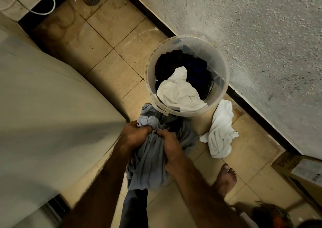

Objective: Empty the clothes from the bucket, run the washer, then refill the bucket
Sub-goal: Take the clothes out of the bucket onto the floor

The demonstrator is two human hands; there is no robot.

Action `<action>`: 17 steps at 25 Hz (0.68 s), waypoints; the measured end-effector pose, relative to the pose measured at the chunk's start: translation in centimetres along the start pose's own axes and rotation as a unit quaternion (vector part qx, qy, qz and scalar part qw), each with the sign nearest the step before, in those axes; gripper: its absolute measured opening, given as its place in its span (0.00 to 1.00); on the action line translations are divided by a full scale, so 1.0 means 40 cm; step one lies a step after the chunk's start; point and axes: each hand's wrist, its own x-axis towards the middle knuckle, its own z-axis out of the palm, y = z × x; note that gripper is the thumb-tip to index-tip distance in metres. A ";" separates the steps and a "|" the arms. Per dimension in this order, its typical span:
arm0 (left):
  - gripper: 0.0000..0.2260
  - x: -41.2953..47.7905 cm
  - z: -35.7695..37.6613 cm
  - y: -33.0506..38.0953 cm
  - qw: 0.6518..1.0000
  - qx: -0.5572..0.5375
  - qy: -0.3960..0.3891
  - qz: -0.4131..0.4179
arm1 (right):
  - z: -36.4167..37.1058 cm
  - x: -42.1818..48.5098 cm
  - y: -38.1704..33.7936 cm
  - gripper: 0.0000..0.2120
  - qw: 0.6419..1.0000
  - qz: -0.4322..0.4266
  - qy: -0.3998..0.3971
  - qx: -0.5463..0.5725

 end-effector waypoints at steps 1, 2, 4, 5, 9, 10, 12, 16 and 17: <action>0.10 -0.002 -0.003 0.001 1.000 0.027 0.011 0.000 | -0.001 0.002 0.000 0.17 0.999 -0.015 0.037 -0.036; 0.11 0.001 -0.007 -0.002 0.999 0.045 0.012 -0.010 | -0.006 0.011 0.004 0.21 0.994 -0.022 0.081 -0.068; 0.17 -0.002 -0.024 -0.002 0.994 0.086 -0.021 -0.065 | -0.027 0.053 0.029 0.32 0.987 0.003 0.137 -0.085; 0.20 -0.006 -0.036 -0.003 0.986 0.122 -0.053 -0.105 | -0.039 0.081 0.050 0.41 0.988 0.030 0.126 -0.082; 0.23 0.010 -0.073 -0.023 0.956 0.239 -0.088 -0.142 | -0.024 0.089 0.105 0.39 0.989 0.133 -0.012 -0.061; 0.21 0.032 -0.077 -0.042 0.958 0.247 -0.059 -0.130 | -0.011 0.079 0.103 0.31 0.988 0.145 -0.048 -0.038; 0.20 0.057 -0.069 -0.066 0.959 0.265 -0.005 -0.102 | 0.009 0.077 0.103 0.28 0.985 0.146 -0.083 -0.036; 0.20 0.086 0.005 -0.107 0.960 0.277 -0.027 0.014 | -0.002 0.094 0.059 0.23 0.984 0.013 -0.042 -0.173; 0.21 0.087 0.025 -0.108 0.953 0.291 -0.060 0.057 | -0.019 0.098 0.045 0.20 0.977 -0.031 -0.029 -0.208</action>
